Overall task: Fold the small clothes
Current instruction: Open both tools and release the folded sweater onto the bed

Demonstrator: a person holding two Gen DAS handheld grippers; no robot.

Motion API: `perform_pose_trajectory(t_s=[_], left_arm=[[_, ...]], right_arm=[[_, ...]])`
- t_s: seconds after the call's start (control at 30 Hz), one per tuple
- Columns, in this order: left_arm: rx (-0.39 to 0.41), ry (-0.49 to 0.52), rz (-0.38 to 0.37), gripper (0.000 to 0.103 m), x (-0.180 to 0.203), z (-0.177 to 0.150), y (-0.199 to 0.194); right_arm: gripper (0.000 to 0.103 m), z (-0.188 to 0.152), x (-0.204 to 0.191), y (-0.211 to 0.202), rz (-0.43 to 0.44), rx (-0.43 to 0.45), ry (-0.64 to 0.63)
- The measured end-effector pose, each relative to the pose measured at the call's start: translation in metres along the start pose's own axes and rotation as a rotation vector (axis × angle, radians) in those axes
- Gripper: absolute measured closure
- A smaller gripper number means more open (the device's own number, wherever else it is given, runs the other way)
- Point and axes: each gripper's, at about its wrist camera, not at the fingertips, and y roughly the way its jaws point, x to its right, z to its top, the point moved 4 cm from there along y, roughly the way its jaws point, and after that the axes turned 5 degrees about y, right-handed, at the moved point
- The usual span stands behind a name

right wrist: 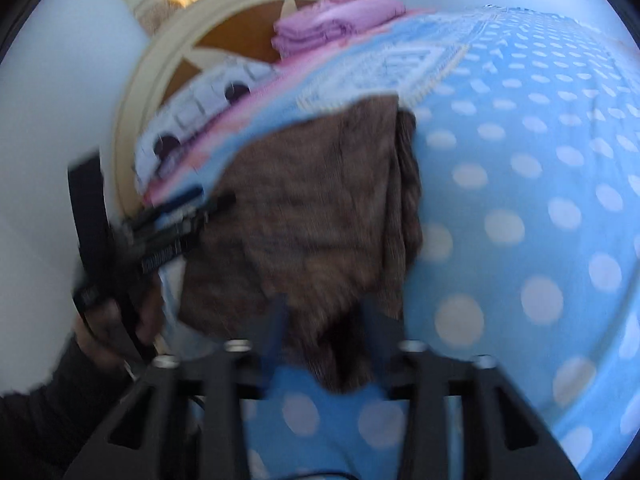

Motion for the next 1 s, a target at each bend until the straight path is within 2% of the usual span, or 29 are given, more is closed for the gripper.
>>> perform_pose_trajectory(t_s=[0.03, 0.07, 0.2, 0.27, 0.33, 0.53, 0.63, 0.67, 0.73, 0.8, 0.9, 1.0], left_arm=[[-0.014, 0.003, 0.007, 0.032, 0.0, -0.003, 0.004], [-0.028, 0.004, 0.012, 0.031, -0.001, -0.006, 0.007], [-0.02, -0.003, 0.025, 0.014, -0.004, -0.013, 0.009], [-0.016, -0.023, 0.041, 0.006, -0.008, -0.016, 0.013], [-0.023, -0.063, 0.022, 0.006, -0.013, -0.018, 0.014], [-0.031, -0.037, 0.024, 0.006, -0.005, -0.026, -0.002], [-0.04, -0.043, 0.008, 0.006, -0.004, -0.031, -0.014], [-0.042, -0.039, 0.002, 0.006, -0.005, -0.031, -0.02], [-0.036, -0.037, -0.002, 0.006, -0.006, -0.029, -0.03], [-0.004, -0.035, -0.009, 0.006, -0.006, -0.024, -0.044], [0.045, -0.035, -0.02, 0.006, -0.005, -0.015, -0.062], [0.079, -0.03, -0.035, 0.006, -0.001, -0.008, -0.075]], right_arm=[[0.095, -0.006, 0.002, 0.001, -0.043, -0.007, -0.012], [0.099, -0.01, 0.005, 0.0, -0.066, -0.007, -0.013], [0.1, -0.017, 0.018, -0.004, -0.108, -0.005, 0.004], [0.1, -0.017, 0.027, -0.001, -0.088, -0.002, 0.03], [0.1, -0.019, 0.031, -0.001, -0.056, 0.004, 0.049], [0.096, -0.029, 0.028, -0.007, -0.061, 0.079, 0.094], [0.089, -0.03, 0.026, -0.01, -0.08, 0.094, 0.12], [0.074, -0.03, 0.025, -0.014, -0.1, 0.102, 0.138], [0.056, -0.031, 0.02, -0.028, -0.132, 0.152, 0.168], [0.056, -0.032, 0.009, -0.048, -0.135, 0.226, 0.156], [0.055, -0.034, -0.012, -0.071, -0.184, 0.296, 0.091], [0.048, -0.036, -0.032, -0.087, -0.2, 0.341, 0.033]])
